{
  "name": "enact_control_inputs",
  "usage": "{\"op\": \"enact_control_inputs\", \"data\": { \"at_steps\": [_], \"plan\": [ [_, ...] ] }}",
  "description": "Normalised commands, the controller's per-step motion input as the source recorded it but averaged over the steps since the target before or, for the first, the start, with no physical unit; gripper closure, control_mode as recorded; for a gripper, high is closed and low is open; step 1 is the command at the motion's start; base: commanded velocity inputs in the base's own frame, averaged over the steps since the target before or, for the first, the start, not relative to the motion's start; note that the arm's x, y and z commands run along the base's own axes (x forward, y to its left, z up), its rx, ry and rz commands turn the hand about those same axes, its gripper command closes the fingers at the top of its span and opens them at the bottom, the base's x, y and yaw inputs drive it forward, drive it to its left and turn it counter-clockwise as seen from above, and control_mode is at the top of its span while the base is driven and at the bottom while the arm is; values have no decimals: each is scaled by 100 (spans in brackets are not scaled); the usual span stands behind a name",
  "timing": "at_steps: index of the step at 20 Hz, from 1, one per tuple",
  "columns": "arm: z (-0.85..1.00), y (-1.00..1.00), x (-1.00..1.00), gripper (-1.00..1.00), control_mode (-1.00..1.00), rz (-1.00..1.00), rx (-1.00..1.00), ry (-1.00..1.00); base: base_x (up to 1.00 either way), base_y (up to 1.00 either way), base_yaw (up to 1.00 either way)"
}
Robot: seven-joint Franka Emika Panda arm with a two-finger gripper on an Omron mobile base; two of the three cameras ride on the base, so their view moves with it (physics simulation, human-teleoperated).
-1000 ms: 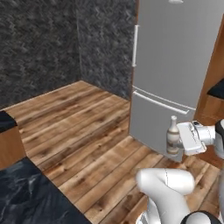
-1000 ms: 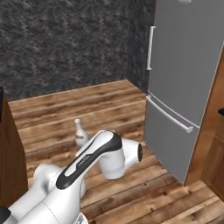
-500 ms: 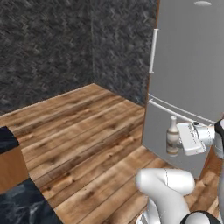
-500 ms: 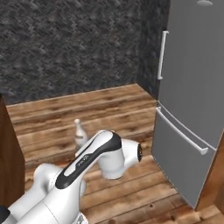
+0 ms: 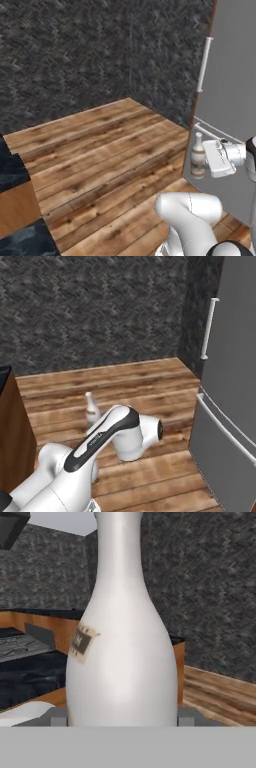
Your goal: Place the drinks on the dining counter in a tight cluster.
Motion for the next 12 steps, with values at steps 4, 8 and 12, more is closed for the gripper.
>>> {"op": "enact_control_inputs", "data": {
  "at_steps": [4, 8, 12],
  "plan": [
    [0, 0, 0, 100, 100, 0, 0, 0, 68, -2, 11],
    [0, 0, 0, 100, 100, 0, 0, 0, 69, 0, 11],
    [0, 0, 0, 100, 100, 0, 0, 0, 70, -1, 10]
  ]
}}
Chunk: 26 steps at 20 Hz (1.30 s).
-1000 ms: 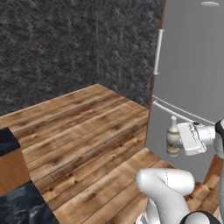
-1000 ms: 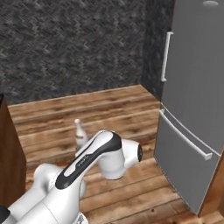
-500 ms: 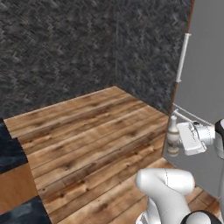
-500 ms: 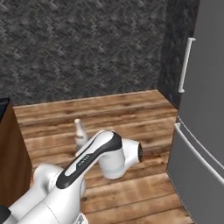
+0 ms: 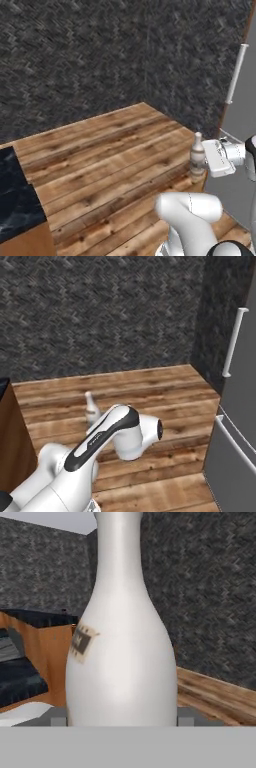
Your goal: Place the drinks on the dining counter in a tight cluster.
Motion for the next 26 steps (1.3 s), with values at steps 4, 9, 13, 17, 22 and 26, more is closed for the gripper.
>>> {"op": "enact_control_inputs", "data": {
  "at_steps": [4, 9, 13, 17, 22, 26],
  "plan": [
    [0, 0, 0, 100, 100, 0, 0, 0, 75, 0, 13],
    [0, 0, 0, 100, 100, 0, 0, 0, 78, 0, 22],
    [0, 0, 0, 100, 100, 0, 0, 0, 76, 0, 25],
    [0, 0, 0, 100, 100, 0, 0, 0, 78, 0, 22],
    [0, 0, 0, 100, 100, 0, 0, 0, 79, 0, 23],
    [0, 0, 0, 100, 100, 0, 0, 0, 80, 0, 24]
  ]
}}
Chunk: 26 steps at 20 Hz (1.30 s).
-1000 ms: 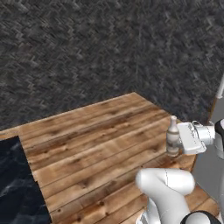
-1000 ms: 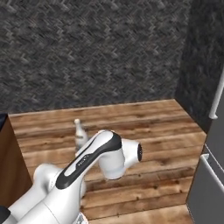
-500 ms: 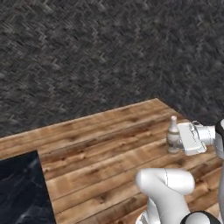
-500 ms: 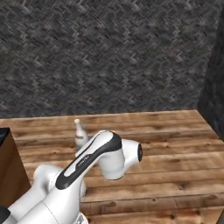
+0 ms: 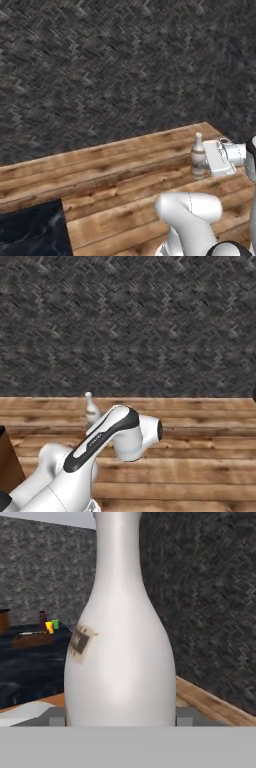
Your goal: Place the drinks on the dining counter in a tight cluster.
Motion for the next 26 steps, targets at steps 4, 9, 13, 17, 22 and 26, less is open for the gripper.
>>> {"op": "enact_control_inputs", "data": {
  "at_steps": [4, 9, 13, 17, 22, 26],
  "plan": [
    [0, 0, 0, 100, 100, 0, 0, 0, 81, 0, 25],
    [0, 0, 0, 100, 100, 0, 0, 0, 78, 0, 27],
    [0, 0, 0, 100, 100, 0, 0, 0, 74, 0, 31],
    [0, 0, 0, 100, 100, 0, 0, 0, 70, 1, 36],
    [0, 0, 0, 100, 100, 0, 0, 0, 60, 2, 37],
    [0, 0, 0, 100, 100, 0, 0, 0, 65, 2, 40]
  ]
}}
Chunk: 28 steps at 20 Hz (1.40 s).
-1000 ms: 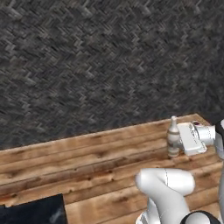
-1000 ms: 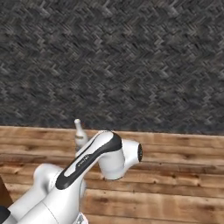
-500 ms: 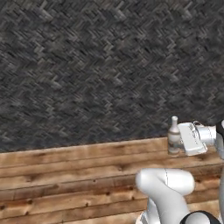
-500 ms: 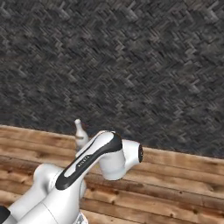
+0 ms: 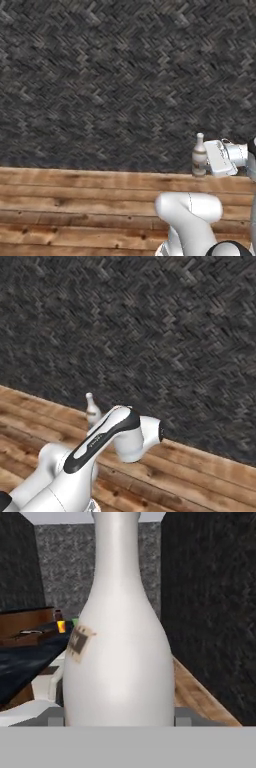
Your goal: Place the drinks on the dining counter in a tight cluster.
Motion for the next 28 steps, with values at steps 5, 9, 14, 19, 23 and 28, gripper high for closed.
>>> {"op": "enact_control_inputs", "data": {
  "at_steps": [5, 9, 14, 19, 23, 28],
  "plan": [
    [0, 0, 0, 100, 100, 0, 0, 0, 68, 2, 40],
    [0, 0, 0, 100, 100, 0, 0, 0, 69, 0, 46],
    [0, 0, 0, 100, 100, 0, 0, 0, 67, 0, 49],
    [0, 0, 0, 100, 100, 0, 0, 0, 64, 0, 52],
    [0, 0, 0, 100, 100, 0, 0, 0, 65, 0, 52],
    [0, 0, 0, 100, 100, 0, 0, 0, 66, 0, 51]
  ]
}}
